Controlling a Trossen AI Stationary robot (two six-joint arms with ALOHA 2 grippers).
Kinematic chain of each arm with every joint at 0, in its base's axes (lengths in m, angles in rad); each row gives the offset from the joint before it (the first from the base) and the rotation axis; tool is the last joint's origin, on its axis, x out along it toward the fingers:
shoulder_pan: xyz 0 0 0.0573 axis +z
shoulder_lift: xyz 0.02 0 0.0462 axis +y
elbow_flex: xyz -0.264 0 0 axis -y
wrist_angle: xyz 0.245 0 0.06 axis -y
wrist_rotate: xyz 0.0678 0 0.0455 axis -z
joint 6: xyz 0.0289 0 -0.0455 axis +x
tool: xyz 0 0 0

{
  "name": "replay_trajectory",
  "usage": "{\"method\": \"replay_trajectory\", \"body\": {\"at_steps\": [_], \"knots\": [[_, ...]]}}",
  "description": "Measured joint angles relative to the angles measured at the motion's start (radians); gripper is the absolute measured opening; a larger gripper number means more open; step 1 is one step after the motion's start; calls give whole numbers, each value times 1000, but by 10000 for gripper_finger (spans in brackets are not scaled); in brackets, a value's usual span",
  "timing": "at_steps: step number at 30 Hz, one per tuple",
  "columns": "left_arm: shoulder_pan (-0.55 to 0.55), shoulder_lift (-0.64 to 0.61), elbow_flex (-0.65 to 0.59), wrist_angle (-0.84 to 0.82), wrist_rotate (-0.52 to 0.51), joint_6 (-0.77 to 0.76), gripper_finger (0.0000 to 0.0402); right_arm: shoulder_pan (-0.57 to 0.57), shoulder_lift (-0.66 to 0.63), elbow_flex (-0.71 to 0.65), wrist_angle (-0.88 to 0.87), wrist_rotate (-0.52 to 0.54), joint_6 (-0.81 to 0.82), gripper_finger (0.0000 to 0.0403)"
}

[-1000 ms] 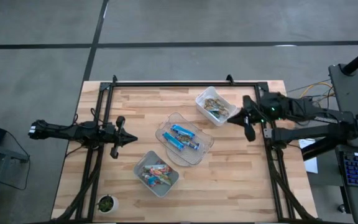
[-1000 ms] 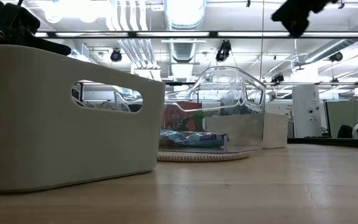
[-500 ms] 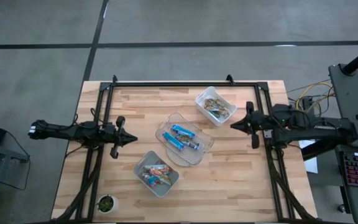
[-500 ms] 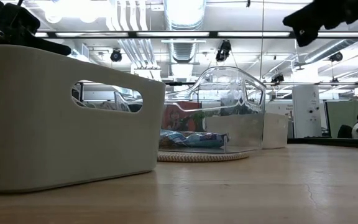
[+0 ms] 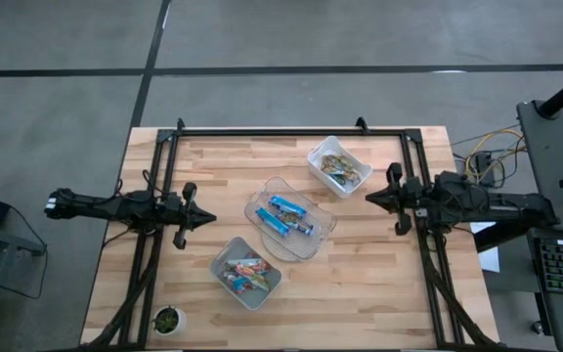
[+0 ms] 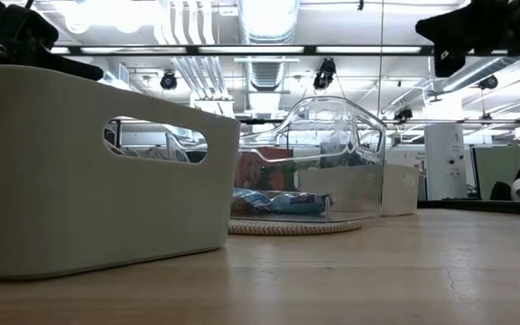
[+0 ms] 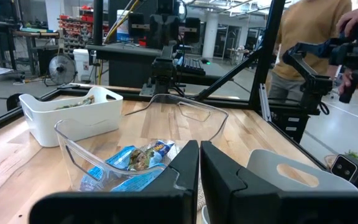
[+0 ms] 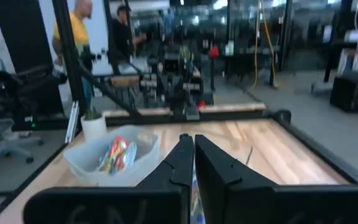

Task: Pick and place Granola Bars by type
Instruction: Return to Home Position

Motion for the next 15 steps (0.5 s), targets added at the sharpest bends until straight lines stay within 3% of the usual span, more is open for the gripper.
{"method": "replay_trajectory", "body": {"at_steps": [4,15], "knots": [[0,0,0,0,0,0,0,0,5,-86,142,0,5,9],[0,0,0,0,0,0,0,7,0,-169,242,0,-38,9]]}}
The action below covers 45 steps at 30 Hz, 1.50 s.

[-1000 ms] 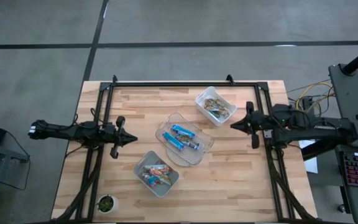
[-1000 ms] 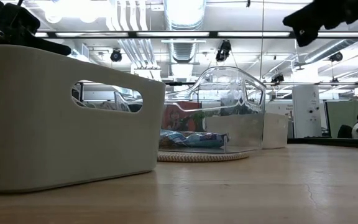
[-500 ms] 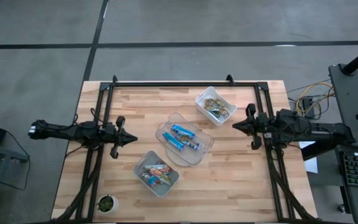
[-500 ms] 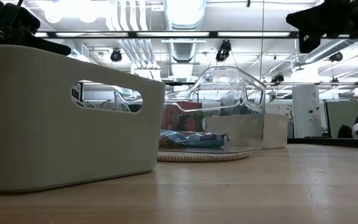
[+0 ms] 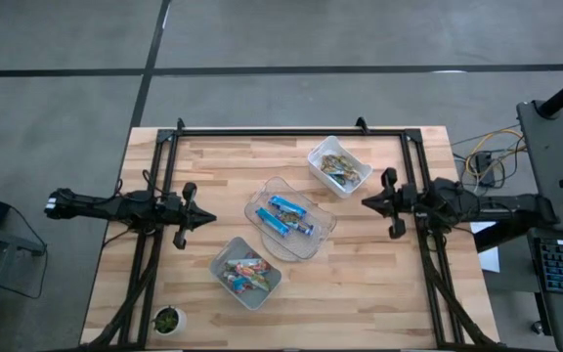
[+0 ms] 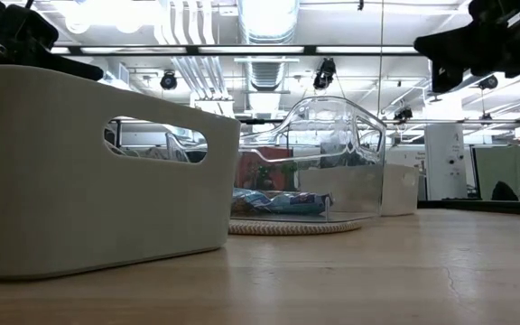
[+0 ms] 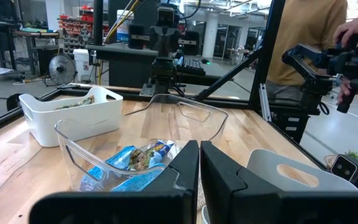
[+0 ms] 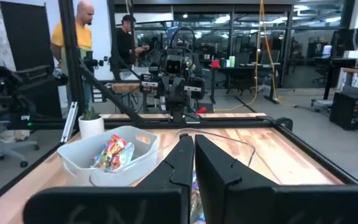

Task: Pick and place Granola Bars by type
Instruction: Return to Home Position

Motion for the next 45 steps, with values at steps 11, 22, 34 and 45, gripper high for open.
{"method": "replay_trajectory", "body": {"at_steps": [11,22,34,45], "knots": [[0,0,0,0,0,0,0,39,-46,-49,2,-2,-37,9],[0,0,0,0,0,0,0,39,-142,-72,-8,-3,-81,9],[0,0,0,0,0,0,0,39,-166,-97,-17,-3,-99,9],[0,0,0,0,0,0,0,39,-166,-97,-149,-3,-59,9]]}}
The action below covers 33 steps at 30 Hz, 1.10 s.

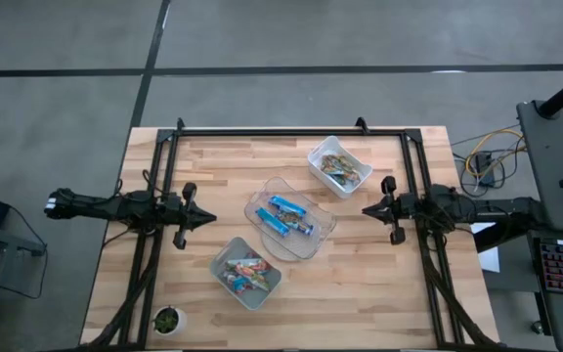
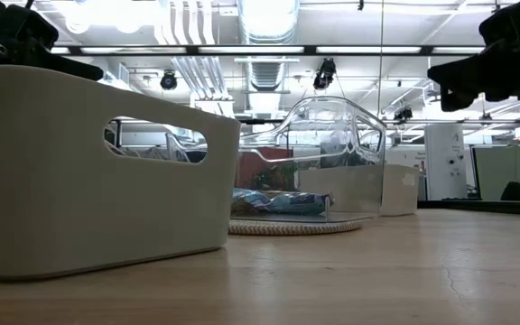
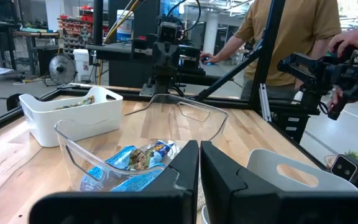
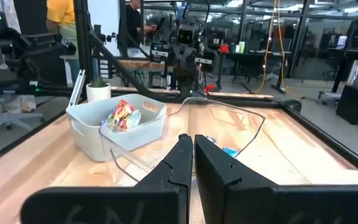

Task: Pick and place Granola Bars by type
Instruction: Return to Home Position

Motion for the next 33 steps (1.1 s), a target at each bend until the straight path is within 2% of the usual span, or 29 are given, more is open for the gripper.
{"method": "replay_trajectory", "body": {"at_steps": [6,10,18,33], "knots": [[0,0,0,0,0,0,0,0,-1,0,-28,2,-49,9],[0,0,0,0,0,0,0,0,-7,0,-43,2,-22,9],[0,0,0,0,0,0,0,-1,-121,0,-108,3,-43,9],[0,0,0,0,0,0,0,-1,-119,1,-109,10,-37,9]]}}
